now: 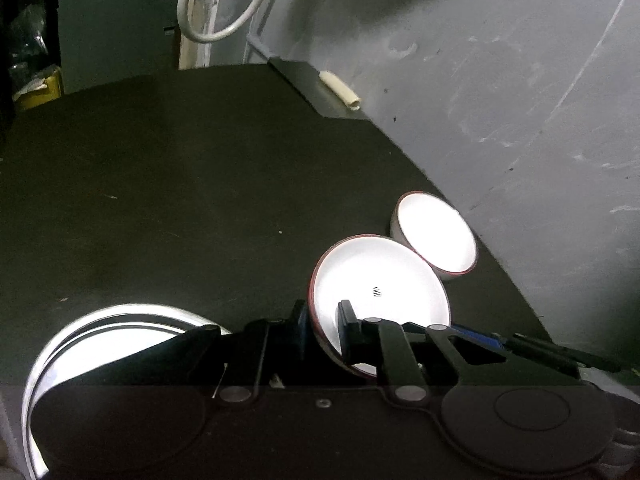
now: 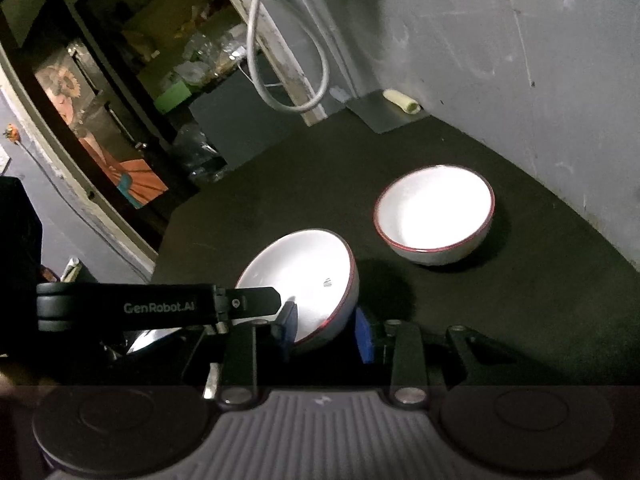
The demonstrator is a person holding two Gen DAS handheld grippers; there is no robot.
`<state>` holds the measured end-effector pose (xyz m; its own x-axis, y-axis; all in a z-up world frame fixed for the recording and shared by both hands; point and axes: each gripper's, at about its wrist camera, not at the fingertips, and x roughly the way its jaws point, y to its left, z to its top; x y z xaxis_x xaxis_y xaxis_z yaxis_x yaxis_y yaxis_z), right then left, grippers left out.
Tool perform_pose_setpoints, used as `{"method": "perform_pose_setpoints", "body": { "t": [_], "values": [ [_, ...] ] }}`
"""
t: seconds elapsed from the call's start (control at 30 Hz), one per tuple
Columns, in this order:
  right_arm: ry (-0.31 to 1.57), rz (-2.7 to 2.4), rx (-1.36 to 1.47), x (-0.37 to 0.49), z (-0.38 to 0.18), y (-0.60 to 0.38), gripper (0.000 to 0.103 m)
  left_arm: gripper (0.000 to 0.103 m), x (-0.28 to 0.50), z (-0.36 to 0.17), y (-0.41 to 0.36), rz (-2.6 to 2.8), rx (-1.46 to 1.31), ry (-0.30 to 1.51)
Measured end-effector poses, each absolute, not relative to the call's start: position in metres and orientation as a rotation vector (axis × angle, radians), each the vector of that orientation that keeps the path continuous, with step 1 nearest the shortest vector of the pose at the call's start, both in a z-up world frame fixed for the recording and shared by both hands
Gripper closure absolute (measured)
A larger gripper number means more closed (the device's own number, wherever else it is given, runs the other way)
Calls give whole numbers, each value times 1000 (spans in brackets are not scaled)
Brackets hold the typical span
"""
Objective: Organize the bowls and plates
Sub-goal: 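Grasp the white bowl rim with the left tool while the right tool grips it too, then carry the white bowl and lower it into the steel saucepan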
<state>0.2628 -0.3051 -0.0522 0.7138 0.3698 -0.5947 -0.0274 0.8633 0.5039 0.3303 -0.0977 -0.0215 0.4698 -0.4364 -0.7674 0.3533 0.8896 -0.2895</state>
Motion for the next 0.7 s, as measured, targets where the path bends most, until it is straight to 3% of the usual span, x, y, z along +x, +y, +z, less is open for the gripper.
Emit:
{"method": "perform_pose_setpoints", "body": {
  "t": [0.7],
  "values": [
    [652, 286, 433, 150, 15, -253, 67, 86, 213, 37, -26, -509, -148, 849]
  ]
}}
